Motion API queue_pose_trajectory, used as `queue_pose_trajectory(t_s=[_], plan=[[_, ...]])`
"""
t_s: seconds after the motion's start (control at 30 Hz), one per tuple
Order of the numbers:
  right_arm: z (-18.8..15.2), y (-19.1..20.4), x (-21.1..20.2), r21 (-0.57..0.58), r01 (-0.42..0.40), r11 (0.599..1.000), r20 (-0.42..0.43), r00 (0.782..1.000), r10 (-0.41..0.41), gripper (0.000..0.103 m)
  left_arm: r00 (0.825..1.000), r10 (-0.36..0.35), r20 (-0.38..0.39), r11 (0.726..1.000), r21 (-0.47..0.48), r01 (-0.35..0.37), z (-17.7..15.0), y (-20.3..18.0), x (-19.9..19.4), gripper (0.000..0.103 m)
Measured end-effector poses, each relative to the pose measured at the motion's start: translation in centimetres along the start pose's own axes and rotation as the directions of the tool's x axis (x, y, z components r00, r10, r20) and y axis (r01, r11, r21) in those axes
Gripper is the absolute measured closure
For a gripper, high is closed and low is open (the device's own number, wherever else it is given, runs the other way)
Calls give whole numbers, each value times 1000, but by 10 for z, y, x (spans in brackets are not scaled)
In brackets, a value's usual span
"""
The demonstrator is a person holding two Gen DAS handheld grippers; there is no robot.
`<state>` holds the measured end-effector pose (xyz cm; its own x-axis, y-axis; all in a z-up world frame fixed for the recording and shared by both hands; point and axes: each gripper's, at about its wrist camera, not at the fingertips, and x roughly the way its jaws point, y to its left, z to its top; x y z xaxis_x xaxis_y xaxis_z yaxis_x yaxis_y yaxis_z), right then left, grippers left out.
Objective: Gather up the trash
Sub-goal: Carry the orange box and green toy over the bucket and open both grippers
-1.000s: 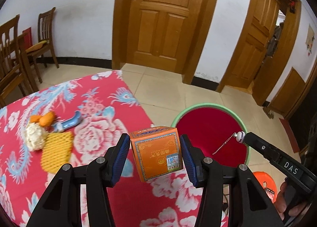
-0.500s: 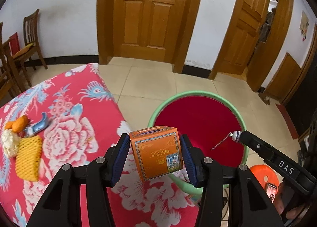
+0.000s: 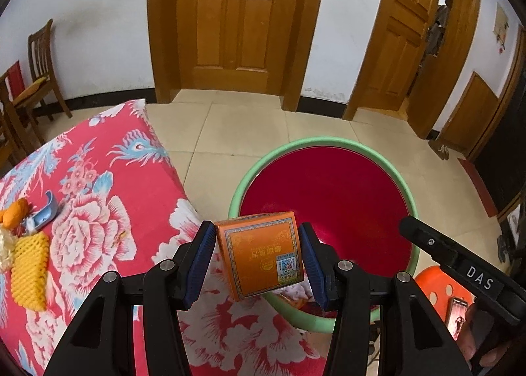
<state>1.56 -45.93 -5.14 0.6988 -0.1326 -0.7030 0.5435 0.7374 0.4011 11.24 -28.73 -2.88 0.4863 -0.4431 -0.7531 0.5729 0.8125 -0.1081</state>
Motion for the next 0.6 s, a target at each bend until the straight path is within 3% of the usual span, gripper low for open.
queue_pose_trajectory(t_s=[0.43,0.6], plan=[[1,-6,-7,25,9,1000,20,1000,-9,61,999,-39,4,999,24,39,6,-13,7,50],[0,-7,-6,35,9,999,14,1000,-10,61,998,-57,-31,998,32,58,7,-16,14,49]])
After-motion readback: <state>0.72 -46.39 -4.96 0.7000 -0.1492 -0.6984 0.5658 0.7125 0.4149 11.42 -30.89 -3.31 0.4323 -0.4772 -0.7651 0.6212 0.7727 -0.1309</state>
